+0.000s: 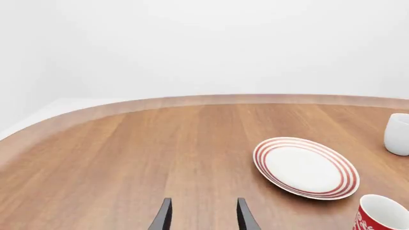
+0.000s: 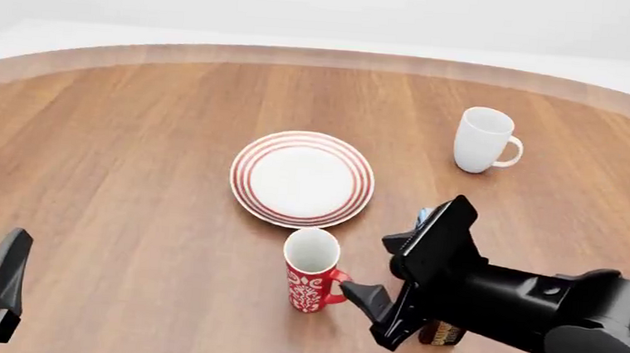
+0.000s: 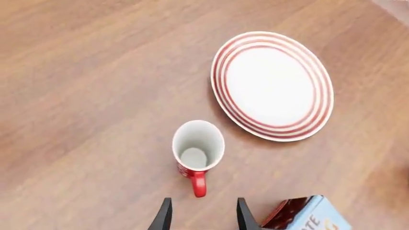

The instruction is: Pick up the red mug and put it on the plate

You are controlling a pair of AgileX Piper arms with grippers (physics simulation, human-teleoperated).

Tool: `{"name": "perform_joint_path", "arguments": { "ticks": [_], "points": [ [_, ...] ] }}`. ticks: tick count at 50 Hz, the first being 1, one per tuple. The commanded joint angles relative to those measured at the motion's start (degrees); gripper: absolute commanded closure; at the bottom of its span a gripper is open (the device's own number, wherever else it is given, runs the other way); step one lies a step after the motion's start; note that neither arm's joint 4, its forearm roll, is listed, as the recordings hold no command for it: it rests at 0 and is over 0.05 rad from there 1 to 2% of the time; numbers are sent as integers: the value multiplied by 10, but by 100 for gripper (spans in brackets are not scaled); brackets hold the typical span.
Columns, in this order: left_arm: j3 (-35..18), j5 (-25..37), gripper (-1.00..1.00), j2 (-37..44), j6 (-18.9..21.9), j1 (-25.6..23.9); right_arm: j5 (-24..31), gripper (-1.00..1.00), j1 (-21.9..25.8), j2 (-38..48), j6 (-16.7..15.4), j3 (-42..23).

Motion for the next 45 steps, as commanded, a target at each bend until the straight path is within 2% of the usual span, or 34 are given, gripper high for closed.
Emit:
{"name": "perform_joint_path", "arguments": {
  "ticks": [1,45],
  "points": [
    [0,0,-100,0,0,0,-13,-100,6,26,4,2],
    [0,0,-100,0,0,0,-79,-100,21,116,27,5]
  ]
}}
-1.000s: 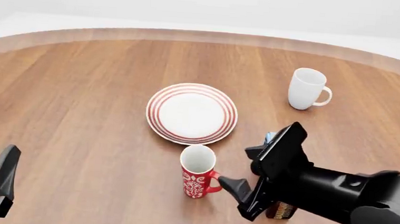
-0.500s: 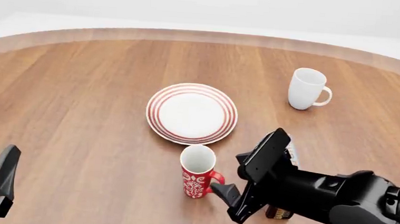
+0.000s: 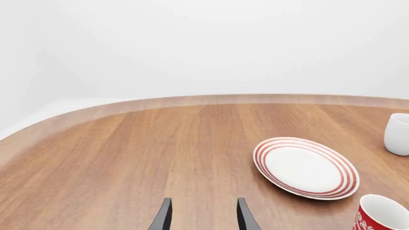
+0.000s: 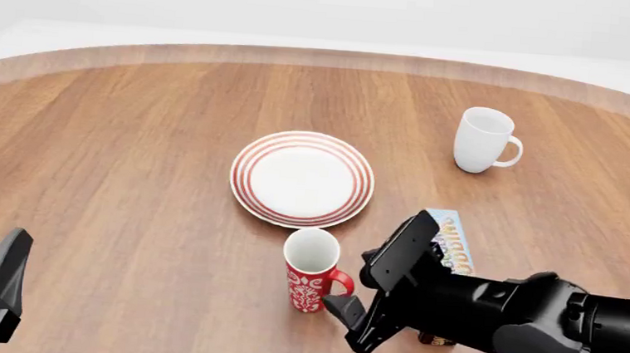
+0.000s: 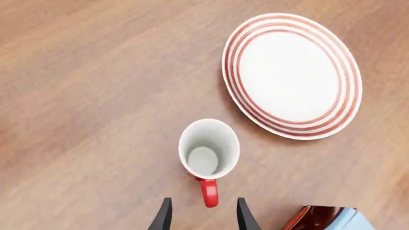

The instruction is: Pick up the red mug and put it on the plate

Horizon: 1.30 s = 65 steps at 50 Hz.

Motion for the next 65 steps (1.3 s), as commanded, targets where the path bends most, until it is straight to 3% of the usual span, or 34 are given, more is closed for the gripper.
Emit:
{"name": "perform_joint_path", "arguments": {
  "ticks": [1,65],
  "points": [
    [0,0,-100,0,0,0,-24,-100,6,27,8,5],
    [0,0,-100,0,0,0,-98,-100,2,104,35,29]
  ]
}}
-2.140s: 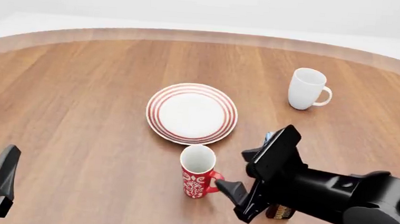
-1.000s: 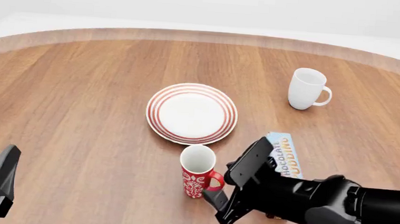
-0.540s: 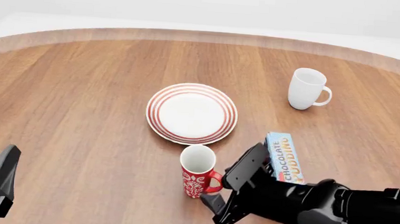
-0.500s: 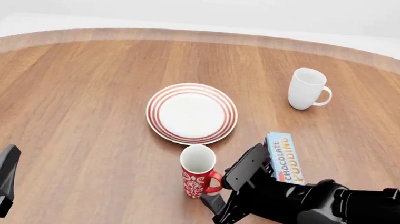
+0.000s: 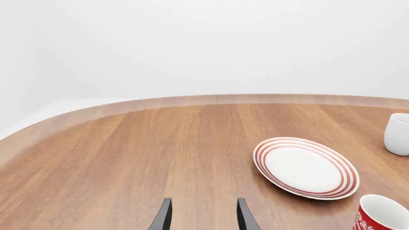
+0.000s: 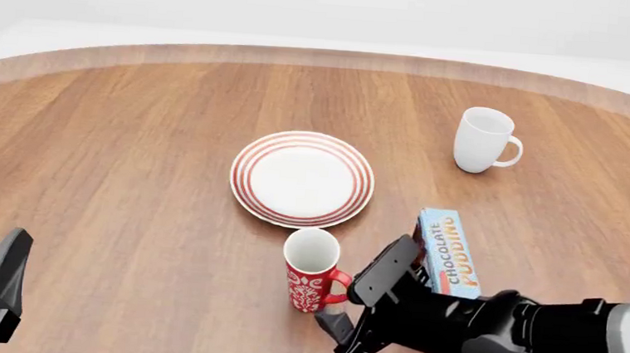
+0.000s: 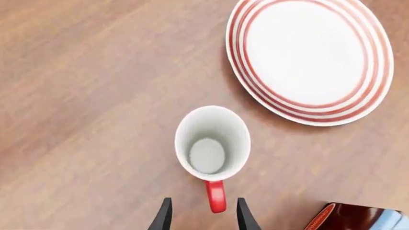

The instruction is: Pick up the red mug and put it on the plate

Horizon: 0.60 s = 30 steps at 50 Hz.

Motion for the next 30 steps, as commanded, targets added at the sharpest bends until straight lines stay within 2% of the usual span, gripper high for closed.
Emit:
{"name": "perform_joint_path", "arguments": {
  "ticks": [1,16,17,30],
  "points": [
    [0,0,-100,0,0,0,-9,-100,1,7,5,4],
    [0,0,-100,0,0,0,-12,-100,2,6,4,4],
    [0,0,-100,0,0,0,-12,100,0,4,1,4],
    [0,0,-100,0,0,0,-11,100,0,-13,2,11]
  ]
}}
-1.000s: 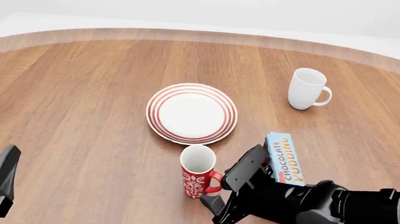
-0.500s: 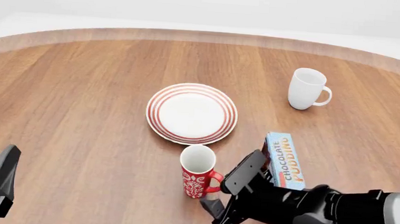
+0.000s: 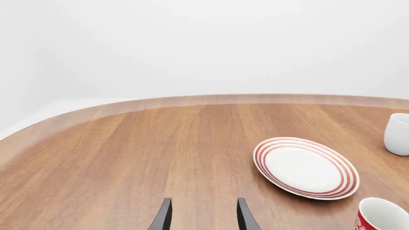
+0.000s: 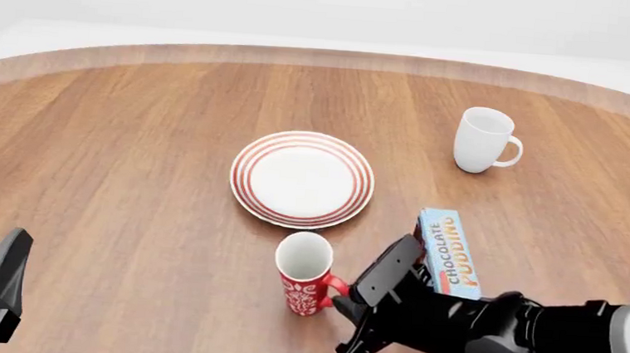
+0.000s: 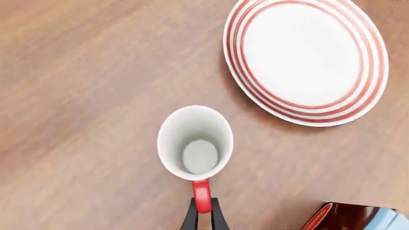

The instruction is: Pick up the red mug and put it on the plate

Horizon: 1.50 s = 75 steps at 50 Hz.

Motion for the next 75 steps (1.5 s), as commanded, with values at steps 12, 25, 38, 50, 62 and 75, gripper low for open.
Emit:
{"name": "perform_joint_path", "arguments": {
  "ticks": [12,25,38,50,62,75],
  "points": [
    [0,0,-100,0,0,0,24,100,-18,-88,-5,12],
    [0,0,-100,0,0,0,112,100,-45,-208,-38,-7],
    [0,0,-100,0,0,0,139,100,-56,-242,-46,-17],
    [0,0,-100,0,0,0,145,100,-64,-236,-55,-45],
    [0,0,-100,0,0,0,160,100,-76,-227,-60,-77],
    [0,0,-100,0,0,0,153,100,-100,-190,-67,-107]
  ]
}}
